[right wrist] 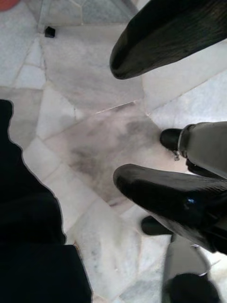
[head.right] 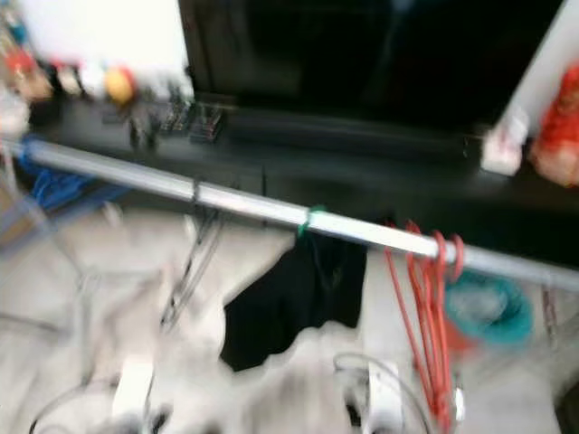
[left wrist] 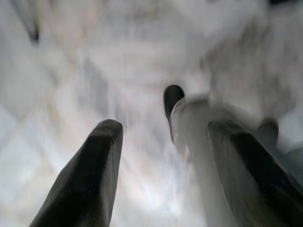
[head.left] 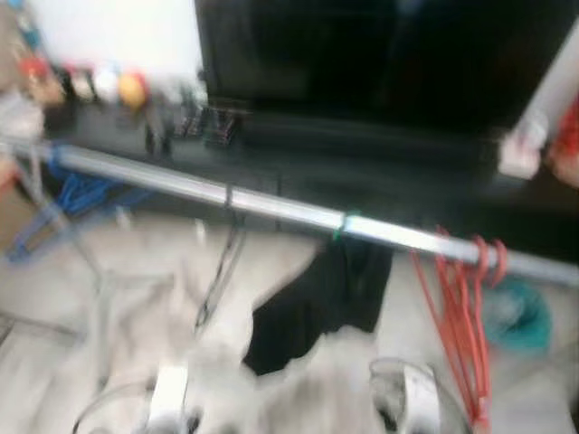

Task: Hang hanger

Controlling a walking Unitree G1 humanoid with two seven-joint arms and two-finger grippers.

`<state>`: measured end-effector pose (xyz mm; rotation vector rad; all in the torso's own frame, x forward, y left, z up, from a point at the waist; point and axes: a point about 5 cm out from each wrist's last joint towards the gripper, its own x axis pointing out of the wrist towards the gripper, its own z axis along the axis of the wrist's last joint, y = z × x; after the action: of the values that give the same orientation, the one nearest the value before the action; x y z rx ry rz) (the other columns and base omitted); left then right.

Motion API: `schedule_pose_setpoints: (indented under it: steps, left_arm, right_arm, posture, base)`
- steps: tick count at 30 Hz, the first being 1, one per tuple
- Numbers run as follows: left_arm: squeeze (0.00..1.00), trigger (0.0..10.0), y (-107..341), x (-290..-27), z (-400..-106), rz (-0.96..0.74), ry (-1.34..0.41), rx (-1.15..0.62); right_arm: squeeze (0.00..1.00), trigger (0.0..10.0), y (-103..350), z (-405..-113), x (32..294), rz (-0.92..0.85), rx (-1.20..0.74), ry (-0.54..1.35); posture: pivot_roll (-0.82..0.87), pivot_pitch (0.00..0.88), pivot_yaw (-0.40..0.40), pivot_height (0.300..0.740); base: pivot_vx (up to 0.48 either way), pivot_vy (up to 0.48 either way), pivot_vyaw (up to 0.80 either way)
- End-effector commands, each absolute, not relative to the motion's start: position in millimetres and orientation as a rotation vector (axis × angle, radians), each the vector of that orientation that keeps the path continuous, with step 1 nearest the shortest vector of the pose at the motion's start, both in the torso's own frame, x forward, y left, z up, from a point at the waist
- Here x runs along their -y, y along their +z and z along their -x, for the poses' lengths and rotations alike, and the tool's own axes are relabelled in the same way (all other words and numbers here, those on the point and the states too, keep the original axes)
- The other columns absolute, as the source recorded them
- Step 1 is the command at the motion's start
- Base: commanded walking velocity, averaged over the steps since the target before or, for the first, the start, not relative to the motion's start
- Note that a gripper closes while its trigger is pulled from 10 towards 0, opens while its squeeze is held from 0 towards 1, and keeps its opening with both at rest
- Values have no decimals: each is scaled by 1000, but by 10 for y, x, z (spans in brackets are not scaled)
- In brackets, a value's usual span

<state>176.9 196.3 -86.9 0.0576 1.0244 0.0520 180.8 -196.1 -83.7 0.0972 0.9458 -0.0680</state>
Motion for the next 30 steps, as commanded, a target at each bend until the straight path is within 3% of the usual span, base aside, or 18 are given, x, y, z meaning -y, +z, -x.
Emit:
schedule_pose_setpoints:
  steps: [1,30]
  left_arm:
    - [0,10000,-808,-1990,-1886,-70,55,-988]
    - [0,10000,-798,-1989,-1908,-70,54,-984]
  right_arm:
    - [0,10000,-845,-1796,1942,-102,-947,-67]
    - [0,10000,-833,-1818,1951,-113,-936,-80]
  posture:
    - [-62,0,-34,740]
    - [-60,0,-33,740]
  base:
    - [-304,0,0]
    - [-304,0,0]
